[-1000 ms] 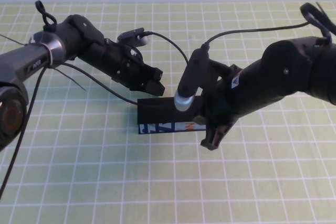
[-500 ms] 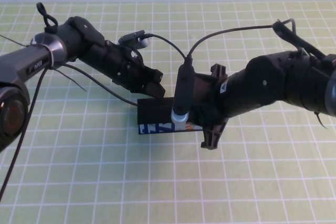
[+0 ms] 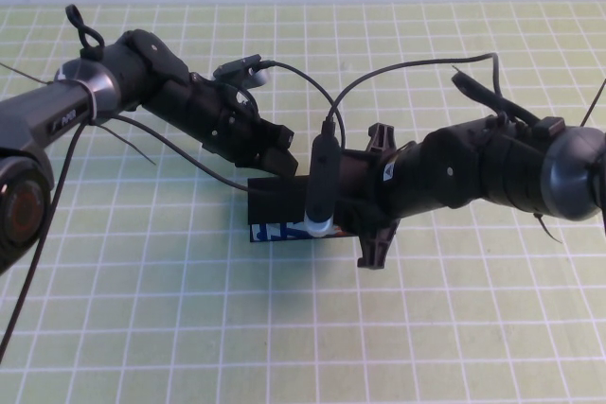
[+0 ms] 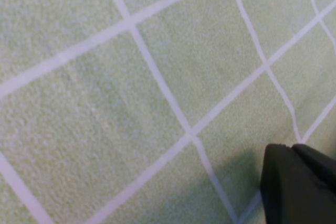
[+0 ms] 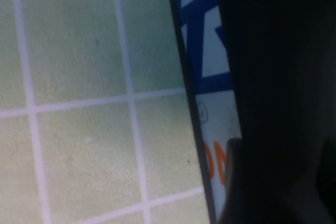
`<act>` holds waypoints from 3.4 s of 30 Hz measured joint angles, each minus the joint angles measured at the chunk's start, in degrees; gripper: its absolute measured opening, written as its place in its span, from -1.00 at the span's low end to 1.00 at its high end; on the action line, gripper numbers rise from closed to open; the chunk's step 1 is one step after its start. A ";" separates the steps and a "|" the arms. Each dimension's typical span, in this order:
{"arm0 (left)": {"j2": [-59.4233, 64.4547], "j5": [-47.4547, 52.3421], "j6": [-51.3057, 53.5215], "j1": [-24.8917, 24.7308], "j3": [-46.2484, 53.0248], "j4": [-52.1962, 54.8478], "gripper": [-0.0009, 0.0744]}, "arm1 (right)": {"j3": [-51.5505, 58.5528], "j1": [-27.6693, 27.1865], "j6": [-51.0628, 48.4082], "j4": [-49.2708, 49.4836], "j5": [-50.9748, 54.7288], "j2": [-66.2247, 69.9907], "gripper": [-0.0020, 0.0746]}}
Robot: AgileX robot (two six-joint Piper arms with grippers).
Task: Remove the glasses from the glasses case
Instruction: Pick up the glasses from the glasses case
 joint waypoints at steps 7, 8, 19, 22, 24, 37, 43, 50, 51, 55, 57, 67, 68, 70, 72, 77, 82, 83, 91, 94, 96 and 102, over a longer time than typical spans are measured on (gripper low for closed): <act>0.00 0.00 -0.11 0.00 0.00 0.00 -0.99 | -0.13 0.00 -0.07 -2.89 -0.83 1.01 -0.24; 0.00 0.00 -0.11 0.00 0.00 0.00 -0.99 | -0.13 0.00 -0.07 -3.22 -1.07 1.01 -0.24; 0.00 0.00 -0.11 0.00 0.00 0.00 -0.99 | -0.13 0.00 -0.14 -5.24 -3.96 1.93 -0.38; 0.00 0.00 -0.11 0.00 0.00 0.00 -0.99 | -0.13 0.00 -0.42 -5.72 -4.01 1.93 -0.62; 0.00 -0.11 -0.11 0.00 0.00 0.00 -0.99 | -0.13 0.00 -0.64 -5.86 -4.01 1.81 -0.76; -0.73 0.28 0.12 0.20 -0.38 0.75 -0.99 | -0.16 0.02 -0.64 -4.76 -3.67 -1.74 -0.94; -9.23 0.54 0.24 2.87 -1.04 4.50 -0.99 | -0.16 0.02 -0.64 -4.58 -3.67 -1.74 -0.95; -23.87 -0.41 8.95 4.29 7.42 3.30 -0.99 | -0.16 0.02 -0.54 -2.93 -5.63 -1.74 -0.95; -26.32 -1.34 12.51 4.29 11.03 1.26 -0.99 | -0.16 0.02 -0.54 -2.78 -6.03 -1.74 -0.96; -33.35 -6.03 34.42 3.97 26.99 -11.08 -0.99 | -0.16 0.02 -0.43 -1.95 -7.42 -1.74 -0.96; -34.26 -7.14 46.52 4.00 33.76 -17.76 -0.99 | -0.16 0.02 -0.43 -1.56 -7.78 -1.74 -0.96; -27.51 -8.09 66.97 3.95 45.24 -30.60 -0.99 | -0.16 0.02 -0.43 -0.08 -8.52 -1.74 -0.96; -26.54 -8.09 67.71 3.95 45.24 -31.71 -0.99 | -0.16 0.02 -0.43 0.06 -8.52 -1.74 -0.96; -24.45 -8.50 69.65 3.95 45.24 -34.40 -0.99 | -0.16 0.02 -0.43 0.43 -8.52 -1.74 -0.96; -22.66 -8.75 71.84 3.95 45.24 -36.82 -0.99 | -0.16 0.02 -0.43 0.65 -8.52 -1.74 -0.96; -19.95 -9.27 76.60 4.05 45.24 -43.17 -0.99 | -0.16 0.02 -0.43 1.00 -8.67 -1.74 -0.96; -19.82 -9.39 80.32 4.17 45.24 -48.10 -0.99 | -0.16 0.02 -0.43 1.68 -8.70 -1.74 -0.97; -19.82 -9.48 81.00 4.17 45.24 -48.54 -0.99 | -0.16 0.02 -0.43 1.83 -8.70 -1.74 -0.97; -18.14 -12.49 82.85 4.29 45.24 -50.13 -0.99 | -0.16 0.02 -0.43 2.78 -8.70 -1.74 -0.97; -18.14 -12.61 83.09 4.29 45.24 -50.13 -0.99 | -0.16 0.02 -0.43 2.88 -8.79 -1.74 -0.93; -18.14 -12.61 83.09 4.29 45.24 -50.13 -0.99 | -0.16 0.02 -0.33 3.03 -9.00 -1.74 -0.82; -18.14 -12.61 83.29 4.29 45.24 -50.13 -0.99 | -0.16 0.02 -0.23 6.60 -12.15 -1.85 -0.15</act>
